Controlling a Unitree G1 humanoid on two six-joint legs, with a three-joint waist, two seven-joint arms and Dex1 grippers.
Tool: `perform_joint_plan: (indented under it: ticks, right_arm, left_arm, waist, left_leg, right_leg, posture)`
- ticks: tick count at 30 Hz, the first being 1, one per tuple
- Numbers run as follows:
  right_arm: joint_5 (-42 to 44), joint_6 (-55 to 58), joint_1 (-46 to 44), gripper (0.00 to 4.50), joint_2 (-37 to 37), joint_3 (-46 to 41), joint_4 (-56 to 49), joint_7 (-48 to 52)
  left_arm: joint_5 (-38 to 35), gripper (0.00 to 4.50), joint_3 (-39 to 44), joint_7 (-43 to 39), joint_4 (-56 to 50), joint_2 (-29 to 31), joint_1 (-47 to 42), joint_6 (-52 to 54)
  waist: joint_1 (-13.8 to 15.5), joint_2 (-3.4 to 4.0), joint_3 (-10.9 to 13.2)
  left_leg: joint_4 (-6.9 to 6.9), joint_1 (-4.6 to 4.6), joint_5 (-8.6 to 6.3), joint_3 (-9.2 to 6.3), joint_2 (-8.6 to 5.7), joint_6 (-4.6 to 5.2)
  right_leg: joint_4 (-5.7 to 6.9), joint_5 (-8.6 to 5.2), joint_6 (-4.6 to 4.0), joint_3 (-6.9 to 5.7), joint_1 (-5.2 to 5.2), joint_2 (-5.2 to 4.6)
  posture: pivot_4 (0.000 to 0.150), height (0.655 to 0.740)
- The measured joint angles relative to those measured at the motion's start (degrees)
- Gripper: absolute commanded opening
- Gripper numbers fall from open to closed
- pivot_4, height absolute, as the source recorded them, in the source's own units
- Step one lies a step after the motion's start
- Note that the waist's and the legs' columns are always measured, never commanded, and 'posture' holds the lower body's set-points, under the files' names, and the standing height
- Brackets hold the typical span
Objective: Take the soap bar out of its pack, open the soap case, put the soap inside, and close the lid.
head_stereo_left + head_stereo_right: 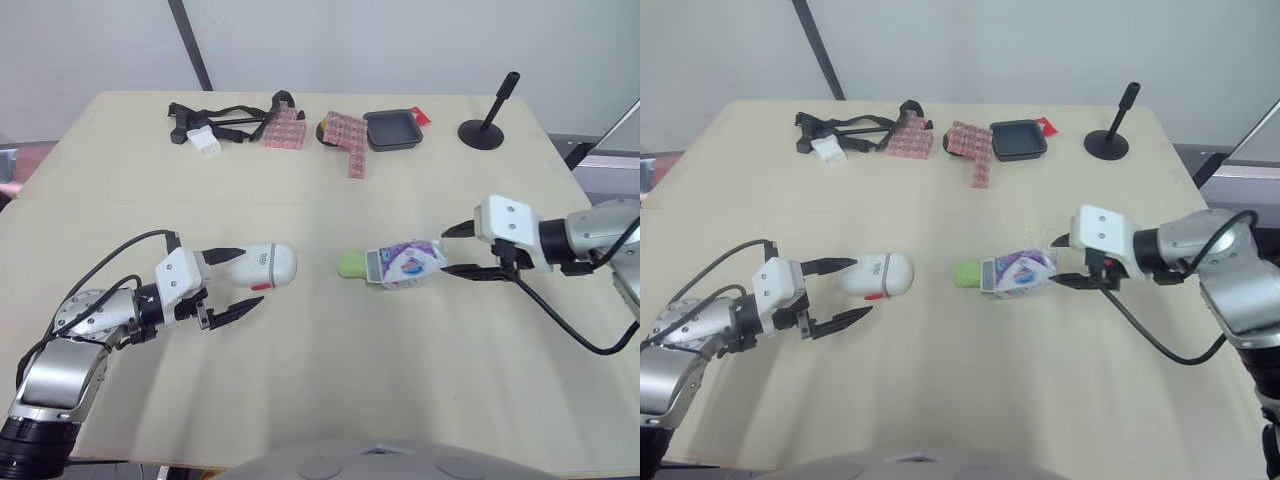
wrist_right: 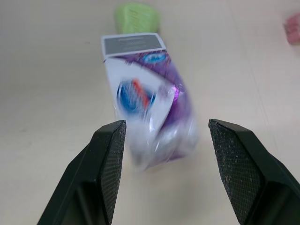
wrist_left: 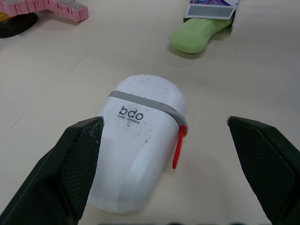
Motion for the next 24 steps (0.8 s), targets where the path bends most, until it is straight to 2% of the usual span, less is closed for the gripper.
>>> perform_joint_plan:
  ticks: [9,12,14,24]
  right_arm:
    - [0.18,-0.78,2.44,2.98,0.15,0.06,-0.31,-1.81]
    - [0.24,-2.35,2.43,3.75,0.52,0.11,-0.23,-1.90]
    - [0.76,-2.91,1.78,4.46,0.81,0.11,-0.20,-1.83]
    - [-4.01,-8.35,-5.35,4.49,0.60,9.58,7.58,2.55]
  left_arm:
    - [0.43,4.50,-1.30,-1.86,2.63,0.32,-3.15,-0.55]
    - [0.51,4.50,-1.65,-2.07,3.25,0.32,-3.17,-0.66]
    - [0.52,4.50,-1.65,-2.10,3.24,0.33,-3.17,-0.76]
    - [0.57,4.50,-1.68,-1.33,2.74,0.41,-2.15,-0.81]
  waist:
    - [-0.15,0.01,-0.01]
    - [-0.09,0.01,-0.01]
    - [-0.09,0.01,-0.01]
    - [-0.24,0.01,-0.01]
  left_leg:
    - [0.00,0.02,0.01,0.01,0.00,0.01]
    - [0.00,0.00,0.00,0.01,0.01,0.02]
    - [0.00,0.01,0.01,0.01,0.00,0.02]
    - [0.02,-0.01,0.01,0.01,0.00,0.04]
  right_leg:
    - [0.01,0.00,0.00,0.01,0.00,0.00]
    - [0.01,0.00,-0.01,0.00,0.00,0.00]
    - [0.01,0.00,0.00,0.00,0.00,-0.01]
    - [0.04,0.00,-0.01,-0.01,-0.01,-0.01]
  posture:
    - [0.150,0.7400]
    - [0.150,0.7400]
    - [0.150,0.7400]
    - [0.150,0.7400]
